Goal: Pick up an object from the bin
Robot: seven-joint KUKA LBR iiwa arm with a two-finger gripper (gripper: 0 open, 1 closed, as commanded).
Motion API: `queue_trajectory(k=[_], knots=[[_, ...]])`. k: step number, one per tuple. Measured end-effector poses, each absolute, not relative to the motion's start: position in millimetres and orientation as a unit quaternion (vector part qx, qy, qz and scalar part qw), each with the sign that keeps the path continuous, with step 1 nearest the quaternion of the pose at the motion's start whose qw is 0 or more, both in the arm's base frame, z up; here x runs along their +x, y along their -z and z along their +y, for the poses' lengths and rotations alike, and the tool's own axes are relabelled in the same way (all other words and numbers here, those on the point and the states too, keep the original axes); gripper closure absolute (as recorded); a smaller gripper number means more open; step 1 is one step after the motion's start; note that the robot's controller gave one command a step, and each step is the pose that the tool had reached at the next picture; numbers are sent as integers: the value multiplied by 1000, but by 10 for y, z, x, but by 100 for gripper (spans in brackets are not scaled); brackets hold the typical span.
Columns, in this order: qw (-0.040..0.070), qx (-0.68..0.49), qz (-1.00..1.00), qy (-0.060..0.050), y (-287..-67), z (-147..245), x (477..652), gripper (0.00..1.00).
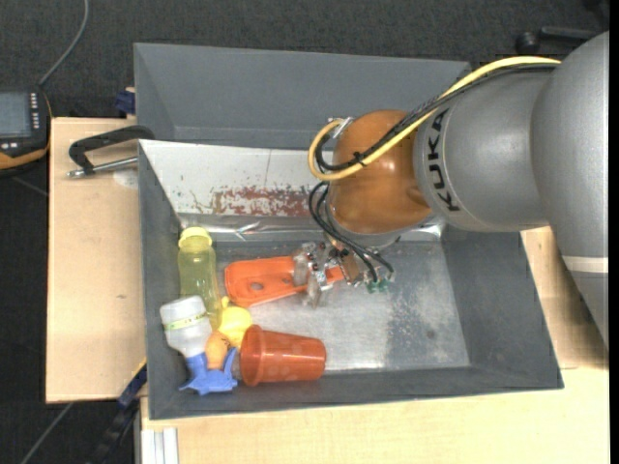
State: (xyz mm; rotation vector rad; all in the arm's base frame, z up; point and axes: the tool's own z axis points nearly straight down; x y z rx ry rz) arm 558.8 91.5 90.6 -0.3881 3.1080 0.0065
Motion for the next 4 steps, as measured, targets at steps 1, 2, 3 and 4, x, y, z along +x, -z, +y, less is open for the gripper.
queue_trajectory(k=[1, 2, 3, 4], knots=[[6, -136, 991, -2, -1078, 941, 5711, 100], [8, -137, 991, -3, -1125, 938, 5742, 100], [8, -193, 981, -3, -824, 831, 5857, 100], [6, -191, 982, -3, -1277, 871, 5805, 100]])
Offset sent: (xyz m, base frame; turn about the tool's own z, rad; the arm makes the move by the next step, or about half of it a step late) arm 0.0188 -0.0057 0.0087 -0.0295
